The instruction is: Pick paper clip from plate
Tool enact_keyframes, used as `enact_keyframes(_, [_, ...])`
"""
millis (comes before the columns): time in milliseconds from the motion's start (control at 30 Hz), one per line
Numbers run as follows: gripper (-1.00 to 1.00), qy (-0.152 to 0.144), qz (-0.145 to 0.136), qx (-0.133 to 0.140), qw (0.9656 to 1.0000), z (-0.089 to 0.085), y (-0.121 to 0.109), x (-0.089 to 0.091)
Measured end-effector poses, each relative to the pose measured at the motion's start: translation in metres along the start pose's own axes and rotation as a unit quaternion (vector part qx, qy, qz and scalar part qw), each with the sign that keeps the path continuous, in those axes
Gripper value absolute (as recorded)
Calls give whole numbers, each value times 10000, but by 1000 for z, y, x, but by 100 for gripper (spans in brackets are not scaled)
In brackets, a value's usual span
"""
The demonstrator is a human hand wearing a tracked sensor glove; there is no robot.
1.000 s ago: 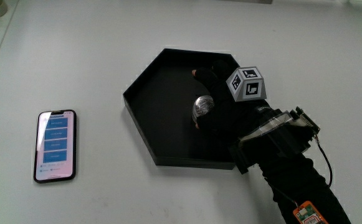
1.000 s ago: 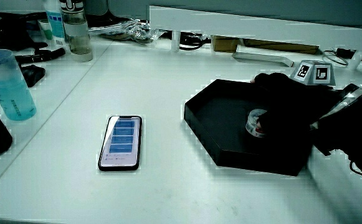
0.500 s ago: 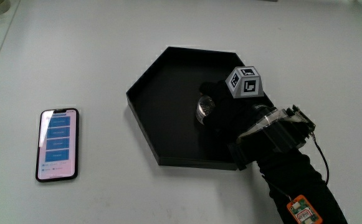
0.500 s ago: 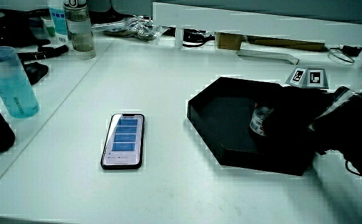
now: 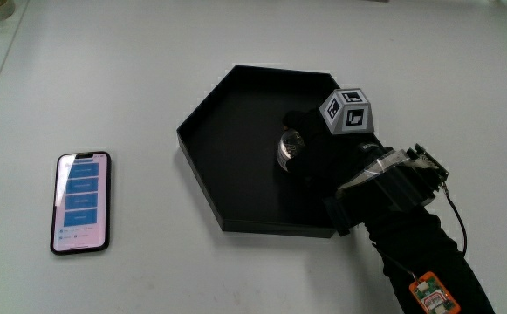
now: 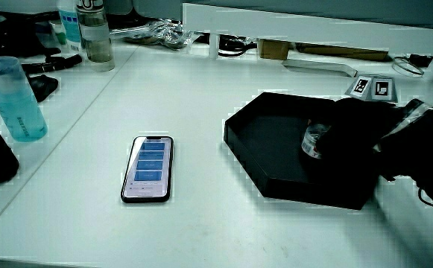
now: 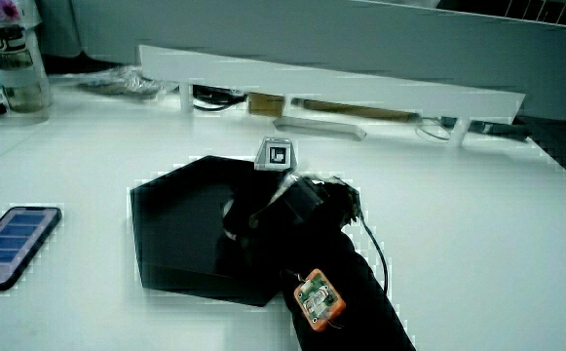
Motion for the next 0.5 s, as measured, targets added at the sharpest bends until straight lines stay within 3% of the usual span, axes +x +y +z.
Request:
enact_keyframes(100, [100,-90,25,245,9997,11,-8,2])
enact_keyframes(200, [100,79,114,213,9997,21,-13,8])
enact_keyframes(233, [100,136,116,71,9998,20,-11,13])
enact_keyframes(267, [100,79,116,237,9996,24,-16,15])
enact_keyframes(333, [100,16,-123,311,9994,28,-19,25])
enact_keyframes(467, [100,226,-275,146,9993,32,-22,52])
enact_keyframes(500, [100,218,-295,211,9991,34,-25,59])
